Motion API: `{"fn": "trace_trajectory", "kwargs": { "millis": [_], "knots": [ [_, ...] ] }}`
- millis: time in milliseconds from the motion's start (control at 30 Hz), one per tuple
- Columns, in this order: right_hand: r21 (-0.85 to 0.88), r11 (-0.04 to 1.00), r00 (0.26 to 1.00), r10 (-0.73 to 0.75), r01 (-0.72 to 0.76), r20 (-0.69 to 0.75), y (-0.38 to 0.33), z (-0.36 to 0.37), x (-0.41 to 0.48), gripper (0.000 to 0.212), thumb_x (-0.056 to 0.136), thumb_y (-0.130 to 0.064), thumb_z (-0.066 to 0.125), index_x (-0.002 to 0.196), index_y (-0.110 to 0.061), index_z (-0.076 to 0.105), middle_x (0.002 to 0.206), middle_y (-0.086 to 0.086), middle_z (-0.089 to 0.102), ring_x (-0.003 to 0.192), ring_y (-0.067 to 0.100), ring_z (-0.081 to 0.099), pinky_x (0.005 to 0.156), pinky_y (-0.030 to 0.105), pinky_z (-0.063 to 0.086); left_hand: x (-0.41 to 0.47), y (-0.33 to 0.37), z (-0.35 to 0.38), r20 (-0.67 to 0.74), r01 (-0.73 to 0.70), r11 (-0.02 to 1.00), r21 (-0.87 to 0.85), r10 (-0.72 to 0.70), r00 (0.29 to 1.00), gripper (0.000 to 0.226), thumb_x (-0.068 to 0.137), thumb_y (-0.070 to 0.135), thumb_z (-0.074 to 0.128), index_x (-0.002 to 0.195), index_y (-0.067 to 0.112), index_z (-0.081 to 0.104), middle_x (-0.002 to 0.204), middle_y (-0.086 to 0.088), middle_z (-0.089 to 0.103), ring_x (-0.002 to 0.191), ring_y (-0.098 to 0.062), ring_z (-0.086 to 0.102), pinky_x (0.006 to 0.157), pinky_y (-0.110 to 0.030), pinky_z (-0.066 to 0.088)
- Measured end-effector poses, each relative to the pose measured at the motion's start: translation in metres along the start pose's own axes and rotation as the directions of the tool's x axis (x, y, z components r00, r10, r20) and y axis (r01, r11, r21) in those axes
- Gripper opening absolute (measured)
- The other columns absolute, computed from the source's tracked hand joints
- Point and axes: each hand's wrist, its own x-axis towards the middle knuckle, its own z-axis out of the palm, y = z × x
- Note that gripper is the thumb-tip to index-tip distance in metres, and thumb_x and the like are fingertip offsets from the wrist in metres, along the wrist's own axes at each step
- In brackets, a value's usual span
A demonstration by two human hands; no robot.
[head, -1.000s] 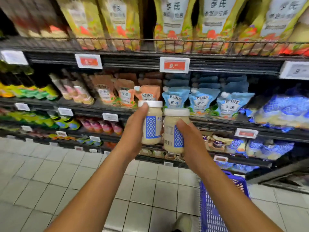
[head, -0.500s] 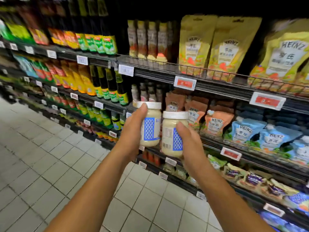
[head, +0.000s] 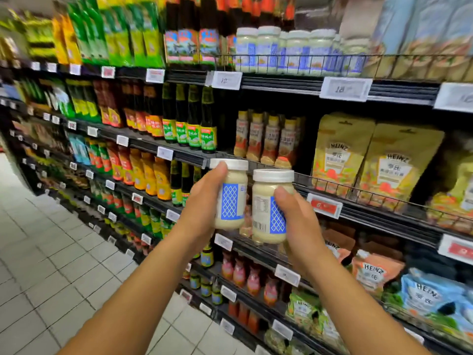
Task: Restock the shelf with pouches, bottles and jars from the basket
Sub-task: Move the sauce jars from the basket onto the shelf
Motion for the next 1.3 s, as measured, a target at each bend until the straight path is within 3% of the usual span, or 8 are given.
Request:
{"fn": "trace_trajectory", "kwargs": {
  "millis": [200,433,600,700,867,967,1233,1300],
  "knots": [
    [-0.022,0.997,0.996,-0.079,0.079,0.033,-0.019,0.006,0.068,0.038,0.072,-0.061,0.065,0.092,-0.029,0.071,0.084,0.008,0.074,0.069,0.028,0.067,0.066,0.065,0.054,0.058,0.039,-0.007,0.03,-0.069,0.998,-0.013,0.069,0.997,0.076,0.06,0.072,0.054,0.102,0.011,0.071,0.091,-0.02,0.071,0.071,-0.026,0.068,0.06,-0.034,0.056],
    [-0.092,0.973,0.977,-0.212,0.211,-0.004,-0.049,0.006,0.146,0.055,0.069,-0.061,0.066,0.101,-0.017,0.069,0.101,0.014,0.076,0.094,0.033,0.072,0.083,0.058,0.057,0.14,0.076,0.002,0.133,-0.211,0.973,-0.094,0.222,0.966,0.056,0.068,0.056,0.072,0.095,0.008,0.063,0.071,-0.01,0.068,0.054,-0.02,0.066,0.049,-0.029,0.055],
    [-0.143,0.949,0.959,-0.277,0.283,0.055,-0.08,0.003,0.184,0.064,0.075,-0.062,0.063,0.108,-0.007,0.064,0.085,0.026,0.073,0.056,0.031,0.066,0.04,0.039,0.048,0.191,0.098,0.007,0.176,-0.313,0.949,-0.05,0.317,0.932,0.045,0.078,0.049,0.063,0.1,0.01,0.066,0.077,-0.008,0.071,0.063,-0.021,0.067,0.056,-0.031,0.056],
    [-0.182,0.917,0.934,-0.357,0.354,0.017,-0.1,0.003,0.203,0.054,0.074,-0.06,0.063,0.104,-0.014,0.068,0.097,0.015,0.076,0.081,0.033,0.072,0.075,0.067,0.055,0.213,0.118,0.013,0.234,-0.36,0.928,-0.099,0.373,0.898,0.046,0.081,0.047,0.062,0.11,0.011,0.068,0.088,-0.004,0.076,0.072,-0.016,0.072,0.063,-0.031,0.057],
    [-0.324,0.84,0.884,-0.467,0.435,-0.025,-0.136,0.005,0.233,0.059,0.076,-0.057,0.063,0.113,-0.011,0.069,0.111,0.007,0.076,0.108,0.028,0.07,0.091,0.045,0.057,0.249,0.153,0.026,0.35,-0.432,0.895,-0.115,0.444,0.825,0.044,0.085,0.044,0.061,0.112,0.011,0.07,0.103,-0.006,0.077,0.087,-0.017,0.073,0.067,-0.028,0.057],
    [-0.378,0.819,0.863,-0.498,0.432,-0.091,-0.154,0.005,0.249,0.065,0.075,-0.056,0.066,0.115,-0.004,0.067,0.115,0.017,0.072,0.113,0.039,0.065,0.097,0.057,0.052,0.272,0.17,0.036,0.403,-0.458,0.877,-0.143,0.475,0.783,0.03,0.084,0.041,0.065,0.102,0.017,0.069,0.089,0.0,0.077,0.076,-0.013,0.073,0.058,-0.025,0.055],
    [-0.533,0.758,0.811,-0.547,0.376,-0.207,-0.197,-0.004,0.276,0.051,0.091,-0.046,0.063,0.117,-0.003,0.066,0.11,0.015,0.075,0.106,0.032,0.071,0.089,0.052,0.058,0.325,0.206,0.06,0.586,-0.564,0.826,-0.028,0.47,0.66,0.052,0.08,0.058,0.067,0.112,0.017,0.071,0.105,-0.007,0.076,0.09,-0.022,0.074,0.069,-0.042,0.059],
    [-0.59,0.724,0.8,-0.563,0.357,-0.208,-0.205,-0.009,0.278,0.045,0.093,-0.044,0.064,0.11,-0.003,0.066,0.099,0.004,0.077,0.091,0.016,0.075,0.07,0.034,0.062,0.333,0.211,0.063,0.65,-0.59,0.807,0.015,0.441,0.619,0.05,0.083,0.059,0.066,0.111,0.018,0.072,0.109,-0.015,0.074,0.09,-0.025,0.072,0.068,-0.044,0.059]
  ]
}}
